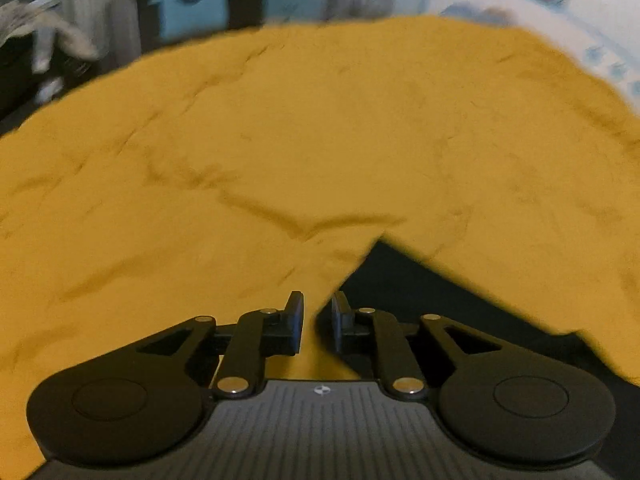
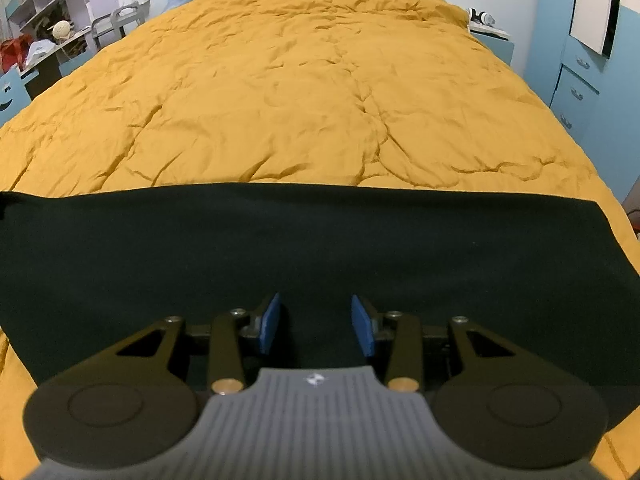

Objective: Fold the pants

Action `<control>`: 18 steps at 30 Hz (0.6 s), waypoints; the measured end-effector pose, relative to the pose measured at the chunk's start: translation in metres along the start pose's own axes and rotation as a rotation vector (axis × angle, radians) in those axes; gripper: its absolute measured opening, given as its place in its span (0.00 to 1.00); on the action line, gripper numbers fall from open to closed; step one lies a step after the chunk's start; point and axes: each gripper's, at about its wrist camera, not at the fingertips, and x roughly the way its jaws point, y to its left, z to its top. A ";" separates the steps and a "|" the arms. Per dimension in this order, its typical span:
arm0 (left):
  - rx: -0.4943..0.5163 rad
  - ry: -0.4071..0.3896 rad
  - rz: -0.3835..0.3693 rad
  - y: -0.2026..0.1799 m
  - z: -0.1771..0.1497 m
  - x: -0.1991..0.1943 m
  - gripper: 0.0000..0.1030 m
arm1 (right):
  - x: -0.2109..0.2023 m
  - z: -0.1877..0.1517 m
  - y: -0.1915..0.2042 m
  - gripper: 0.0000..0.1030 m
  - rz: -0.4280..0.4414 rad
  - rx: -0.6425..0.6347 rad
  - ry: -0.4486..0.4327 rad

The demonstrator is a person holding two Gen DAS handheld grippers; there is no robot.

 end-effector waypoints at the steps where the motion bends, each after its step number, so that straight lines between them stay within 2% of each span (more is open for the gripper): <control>1: 0.038 -0.010 -0.044 -0.004 0.000 -0.012 0.18 | 0.000 0.000 0.000 0.36 0.000 -0.003 -0.003; 4: 0.224 -0.020 -0.111 -0.028 -0.009 -0.049 0.29 | -0.002 0.000 0.000 0.36 0.007 -0.006 -0.008; 6: 0.339 -0.017 -0.164 -0.045 -0.025 -0.069 0.42 | -0.002 -0.001 -0.001 0.36 0.010 -0.002 -0.010; 7: 0.380 -0.013 -0.188 -0.051 -0.032 -0.076 0.52 | -0.002 -0.002 -0.001 0.36 0.011 0.001 -0.010; 8: 0.421 -0.003 -0.208 -0.058 -0.042 -0.083 0.56 | -0.002 -0.003 -0.001 0.36 0.012 0.005 -0.012; 11: 0.500 0.027 -0.214 -0.072 -0.070 -0.090 0.60 | -0.005 -0.004 0.000 0.37 0.016 0.008 -0.020; 13: 0.548 0.046 -0.185 -0.080 -0.087 -0.083 0.61 | -0.009 -0.004 0.001 0.37 0.028 0.009 -0.032; 17: 0.564 0.071 -0.123 -0.083 -0.102 -0.065 0.59 | -0.018 -0.004 0.009 0.37 0.029 -0.053 -0.041; 18: 0.553 0.080 -0.116 -0.082 -0.106 -0.061 0.54 | -0.020 -0.004 0.010 0.37 0.024 -0.073 -0.038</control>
